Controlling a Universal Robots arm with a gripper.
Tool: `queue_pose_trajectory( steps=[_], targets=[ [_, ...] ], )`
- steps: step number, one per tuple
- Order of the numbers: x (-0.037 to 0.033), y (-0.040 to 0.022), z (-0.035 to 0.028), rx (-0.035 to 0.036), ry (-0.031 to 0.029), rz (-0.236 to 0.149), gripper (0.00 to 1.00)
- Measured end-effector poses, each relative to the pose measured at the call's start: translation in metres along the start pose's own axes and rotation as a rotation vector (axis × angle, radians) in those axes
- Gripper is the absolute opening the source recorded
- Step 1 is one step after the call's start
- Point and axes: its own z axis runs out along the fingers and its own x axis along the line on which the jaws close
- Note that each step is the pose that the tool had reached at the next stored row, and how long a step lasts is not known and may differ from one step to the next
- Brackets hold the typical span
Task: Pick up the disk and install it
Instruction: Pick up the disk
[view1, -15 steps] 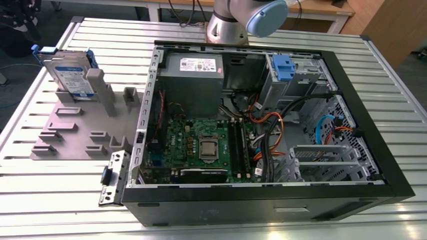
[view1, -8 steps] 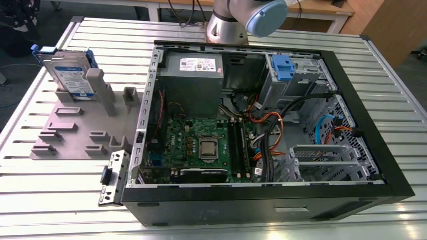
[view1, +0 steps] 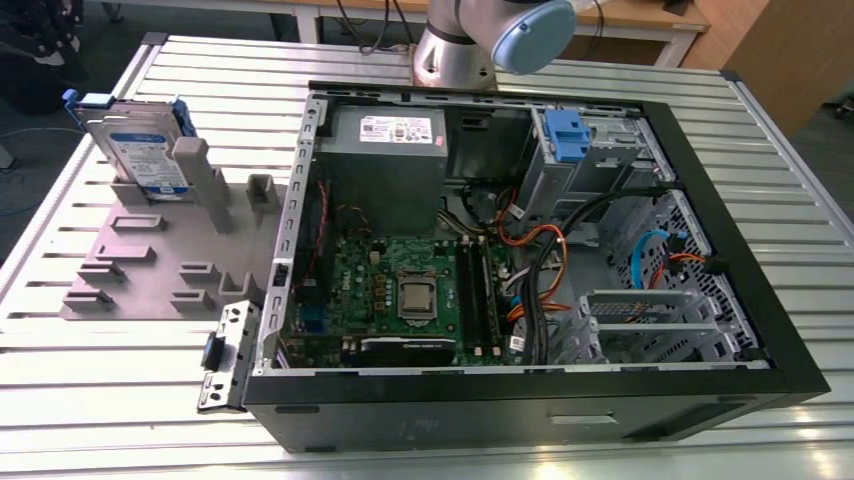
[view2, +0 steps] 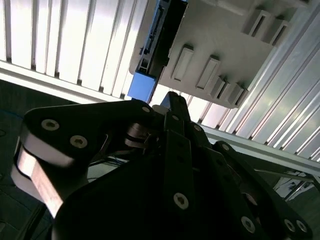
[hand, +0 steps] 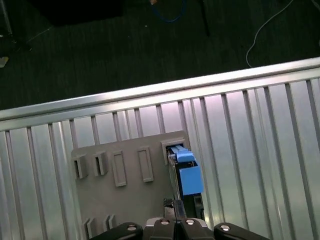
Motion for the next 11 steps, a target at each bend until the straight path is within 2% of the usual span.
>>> queue_pose_trajectory(
  steps=[4,6,11],
  targets=[
    [0.0000,0.0000,0.0006,0.0031,-0.0102,-0.038,0.11],
    [0.0000,0.0000,0.0006,0.0031,-0.0107,-0.051,0.11],
    [0.0000,0.0001,0.0006,0.0030,-0.0107,-0.052,0.11]
  ],
)
